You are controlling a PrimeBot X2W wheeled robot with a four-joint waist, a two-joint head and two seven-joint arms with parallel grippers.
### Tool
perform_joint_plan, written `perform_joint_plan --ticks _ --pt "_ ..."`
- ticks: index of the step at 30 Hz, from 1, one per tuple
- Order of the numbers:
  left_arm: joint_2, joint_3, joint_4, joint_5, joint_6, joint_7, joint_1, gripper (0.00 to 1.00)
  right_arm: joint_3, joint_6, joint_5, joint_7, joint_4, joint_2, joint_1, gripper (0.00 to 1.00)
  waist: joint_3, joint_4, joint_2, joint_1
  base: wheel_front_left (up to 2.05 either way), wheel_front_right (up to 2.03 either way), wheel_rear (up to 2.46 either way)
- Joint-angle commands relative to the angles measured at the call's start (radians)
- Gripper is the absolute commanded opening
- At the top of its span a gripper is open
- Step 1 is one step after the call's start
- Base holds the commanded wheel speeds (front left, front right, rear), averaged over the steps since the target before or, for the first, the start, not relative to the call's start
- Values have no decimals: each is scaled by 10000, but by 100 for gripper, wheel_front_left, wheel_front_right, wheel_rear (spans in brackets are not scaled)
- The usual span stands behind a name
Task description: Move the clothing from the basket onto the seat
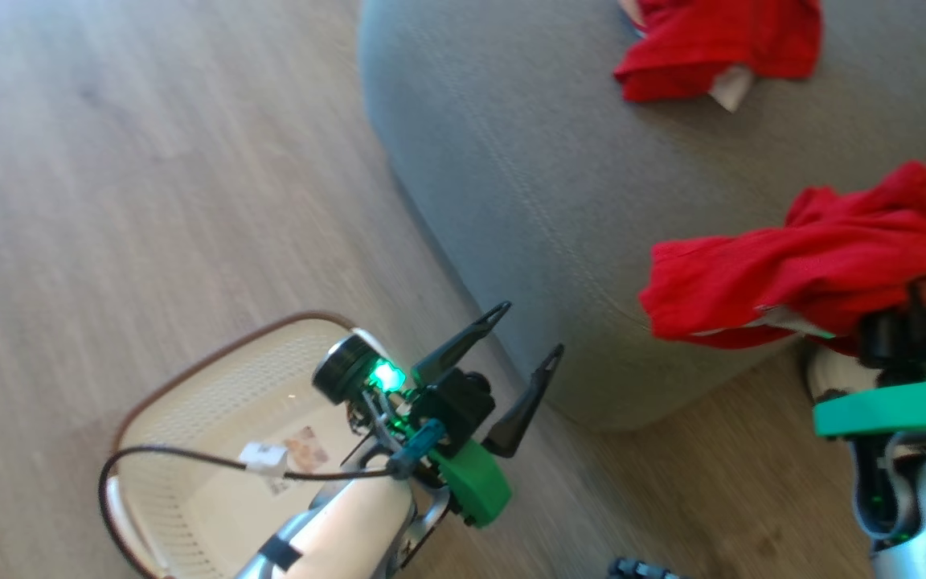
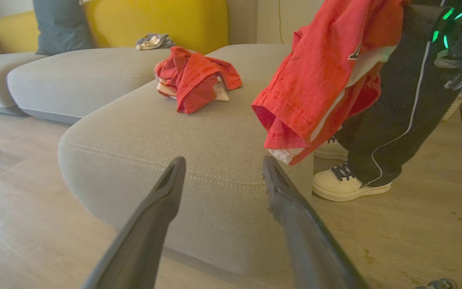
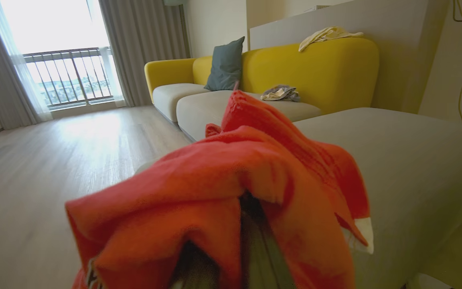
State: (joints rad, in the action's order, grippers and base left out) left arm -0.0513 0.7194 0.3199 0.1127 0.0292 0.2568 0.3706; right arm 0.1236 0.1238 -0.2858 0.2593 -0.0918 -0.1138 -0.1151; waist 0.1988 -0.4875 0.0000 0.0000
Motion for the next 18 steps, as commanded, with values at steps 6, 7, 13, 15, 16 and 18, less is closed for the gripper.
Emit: perform_joint_plan --ticks 6,7,13,15,16,18 --pt "11 443 -17 68 -434 49 1033 100 817 69 -25 25 748 224 58 0 729 -542 0 0 0 0 0" --pt "11 552 8 117 -470 49 1105 100 933 69 -19 25 791 264 119 0 767 -556 0 0 0 0 0" --pt "11 1056 140 398 -547 49 1404 100 1321 69 22 25 1043 427 329 0 924 -616 0 0 0 0 0" --pt "11 1160 179 464 -534 49 1457 100 1425 69 32 25 1085 458 350 0 943 -624 0 0 0 0 0" --pt "11 1160 179 464 -534 49 1457 100 1425 69 32 25 1085 458 350 0 943 -624 0 0 0 0 0" --pt "11 1245 217 505 -511 49 1496 100 1526 69 61 25 1101 480 365 0 961 -624 0 0 0 0 0"
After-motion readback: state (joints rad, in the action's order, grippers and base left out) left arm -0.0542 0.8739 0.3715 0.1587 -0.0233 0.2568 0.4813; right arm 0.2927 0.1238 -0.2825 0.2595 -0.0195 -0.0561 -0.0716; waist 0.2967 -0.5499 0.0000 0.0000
